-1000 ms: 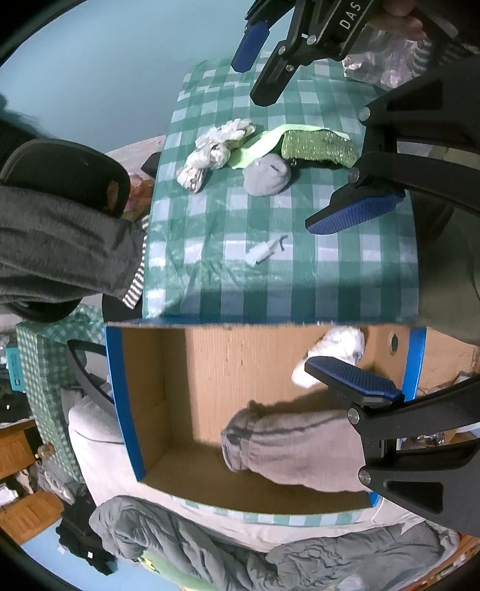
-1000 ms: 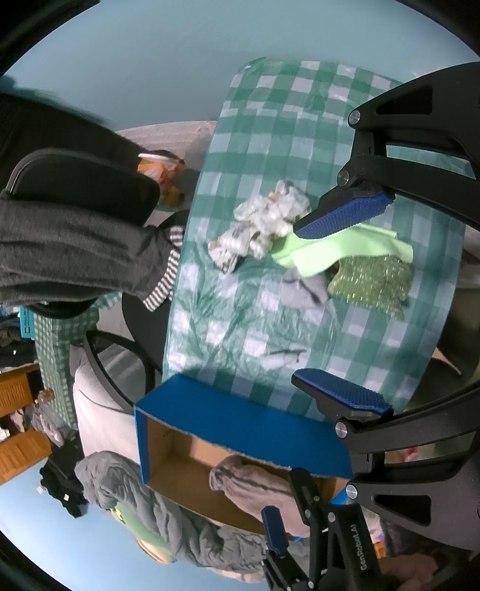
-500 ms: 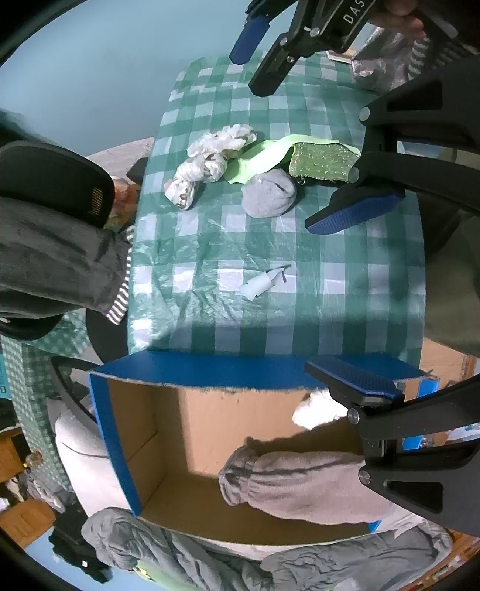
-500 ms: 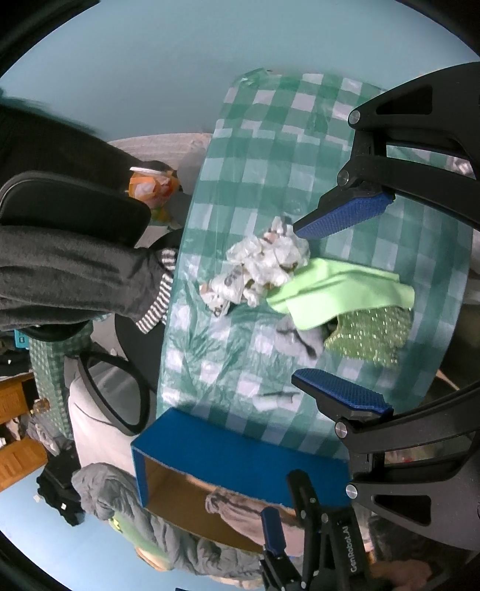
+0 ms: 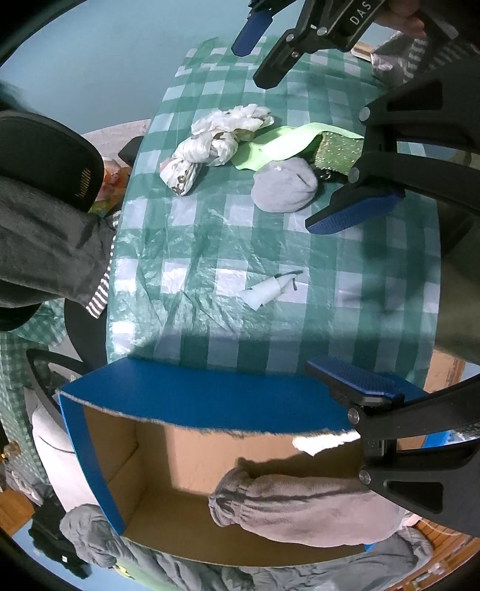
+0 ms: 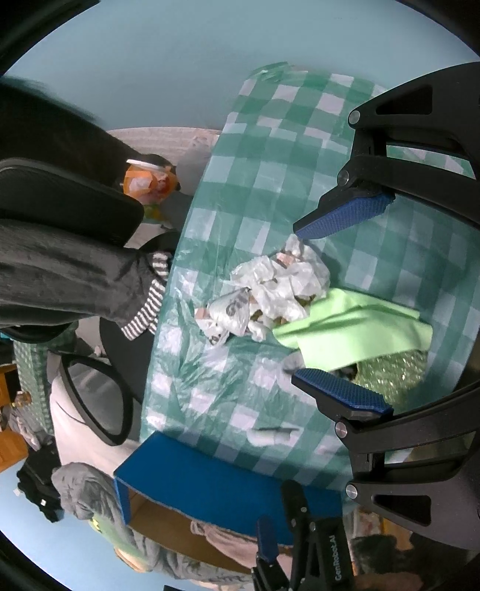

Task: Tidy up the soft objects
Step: 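Grasp the crumpled white plastic bag with the right tool while the left tool grasps the white cone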

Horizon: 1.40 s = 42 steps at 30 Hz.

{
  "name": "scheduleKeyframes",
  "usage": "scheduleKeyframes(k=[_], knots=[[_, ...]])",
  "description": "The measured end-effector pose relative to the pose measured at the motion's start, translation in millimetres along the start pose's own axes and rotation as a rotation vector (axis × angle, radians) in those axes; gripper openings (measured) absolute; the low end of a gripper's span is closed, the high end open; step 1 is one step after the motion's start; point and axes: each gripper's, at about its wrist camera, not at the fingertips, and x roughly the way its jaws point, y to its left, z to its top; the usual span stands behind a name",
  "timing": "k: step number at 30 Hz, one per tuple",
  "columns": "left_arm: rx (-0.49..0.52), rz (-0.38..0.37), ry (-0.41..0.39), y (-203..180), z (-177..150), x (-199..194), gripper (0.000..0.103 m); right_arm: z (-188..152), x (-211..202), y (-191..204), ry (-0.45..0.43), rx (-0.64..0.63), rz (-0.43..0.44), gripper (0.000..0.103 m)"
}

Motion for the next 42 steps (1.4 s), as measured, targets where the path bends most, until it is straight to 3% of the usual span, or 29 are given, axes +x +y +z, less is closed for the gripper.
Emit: scheduleKeyframes(k=[16, 31, 42], knots=[[-0.044, 0.052, 0.064, -9, 14, 46, 0.07, 9, 53, 0, 0.087, -0.086, 0.014, 0.074], [-0.145, 0.038, 0.092, 10, 22, 70, 0.07, 24, 77, 4, 0.069, -0.122, -0.03, 0.074], [-0.158, 0.023, 0.11, 20, 24, 79, 0.07, 30, 93, 7, 0.089, -0.134, -0.052, 0.074]])
